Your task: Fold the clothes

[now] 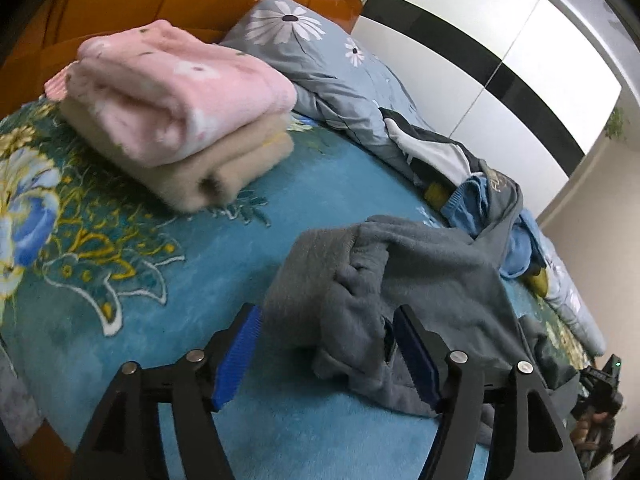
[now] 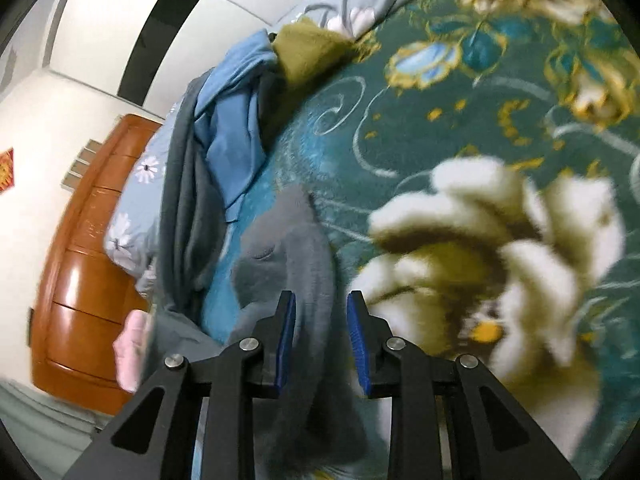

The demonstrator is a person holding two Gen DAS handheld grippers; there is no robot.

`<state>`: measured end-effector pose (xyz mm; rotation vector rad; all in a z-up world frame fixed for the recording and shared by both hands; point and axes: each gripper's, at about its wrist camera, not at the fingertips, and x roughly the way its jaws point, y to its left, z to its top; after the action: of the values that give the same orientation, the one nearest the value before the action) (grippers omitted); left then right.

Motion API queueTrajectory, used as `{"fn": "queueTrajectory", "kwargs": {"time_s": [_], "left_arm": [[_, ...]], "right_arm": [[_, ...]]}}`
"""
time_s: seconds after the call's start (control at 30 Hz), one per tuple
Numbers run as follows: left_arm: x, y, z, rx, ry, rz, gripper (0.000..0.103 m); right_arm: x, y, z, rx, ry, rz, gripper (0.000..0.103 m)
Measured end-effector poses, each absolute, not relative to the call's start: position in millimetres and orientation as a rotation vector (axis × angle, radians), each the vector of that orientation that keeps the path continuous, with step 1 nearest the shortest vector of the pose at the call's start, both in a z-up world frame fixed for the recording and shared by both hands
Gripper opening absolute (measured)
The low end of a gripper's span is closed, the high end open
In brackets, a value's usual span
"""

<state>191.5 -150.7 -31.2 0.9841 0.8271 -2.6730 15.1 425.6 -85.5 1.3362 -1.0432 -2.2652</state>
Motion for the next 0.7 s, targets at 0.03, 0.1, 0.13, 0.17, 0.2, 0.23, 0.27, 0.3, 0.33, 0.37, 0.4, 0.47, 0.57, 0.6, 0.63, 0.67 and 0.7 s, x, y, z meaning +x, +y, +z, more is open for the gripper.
{"fn": "queueTrajectory", "kwargs": {"time_s": [0.03, 0.1, 0.13, 0.17, 0.2, 0.23, 0.27, 0.3, 0.33, 0.37, 0.4, 0.47, 0.57, 0.6, 0.63, 0.67, 0.7], "left_arm": [[192, -151, -31, 0.985, 0.83, -2.67, 0.073], [192, -148, -30, 0.991, 0.828, -2.674, 0.073], [192, -147, -29, 0.994, 0.827, -2.675, 0.073], [192, -146, -28, 0.993, 0.829, -2.679, 0.073], [192, -143, -26, 0.992, 0.832, -2.685, 0.073], [191, -142, -23, 0.99, 0.834, -2.691, 0.073], [191, -140, -21, 0.989, 0.832, -2.696, 0.073], [191, -139, -19, 0.987, 0.83, -2.702, 0.073], [191, -137, -16, 0.982, 0.824, -2.711, 0.073], [191, -135, -13, 0.978, 0.82, -2.719, 0.073], [191, -134, -14, 0.984, 0.822, -2.722, 0.074], [190, -132, -15, 0.997, 0.826, -2.727, 0.077], [188, -129, -20, 1.025, 0.851, -2.727, 0.077], [186, -129, -24, 1.039, 0.86, -2.72, 0.077], [185, -128, -27, 1.053, 0.87, -2.713, 0.078], [184, -127, -30, 1.067, 0.877, -2.705, 0.078], [182, -126, -32, 1.082, 0.868, -2.692, 0.078]], "right_arm": [[14, 423, -86, 1.33, -1.05, -2.265, 0.026], [12, 420, -85, 1.329, -1.059, -2.266, 0.004], [11, 419, -84, 1.334, -1.063, -2.266, 0.004], [10, 420, -80, 1.319, -1.096, -2.253, 0.004], [10, 421, -75, 1.303, -1.13, -2.239, 0.004], [10, 424, -67, 1.262, -1.16, -2.227, 0.003], [11, 427, -59, 1.222, -1.189, -2.213, 0.003], [16, 434, -39, 1.121, -1.224, -2.203, 0.003], [20, 441, -19, 1.019, -1.257, -2.189, 0.003], [26, 447, -3, 0.945, -1.258, -2.187, 0.003], [42, 457, 22, 0.835, -1.224, -2.223, 0.003], [73, 477, 58, 0.659, -1.167, -2.29, 0.003], [121, 507, 60, 0.566, -1.134, -2.414, 0.003], [140, 518, 38, 0.642, -1.134, -2.485, 0.003], [149, 523, 17, 0.745, -1.141, -2.521, 0.003], [159, 530, -10, 0.857, -1.182, -2.52, 0.003], [169, 537, -38, 0.971, -1.223, -2.514, 0.003]]}}
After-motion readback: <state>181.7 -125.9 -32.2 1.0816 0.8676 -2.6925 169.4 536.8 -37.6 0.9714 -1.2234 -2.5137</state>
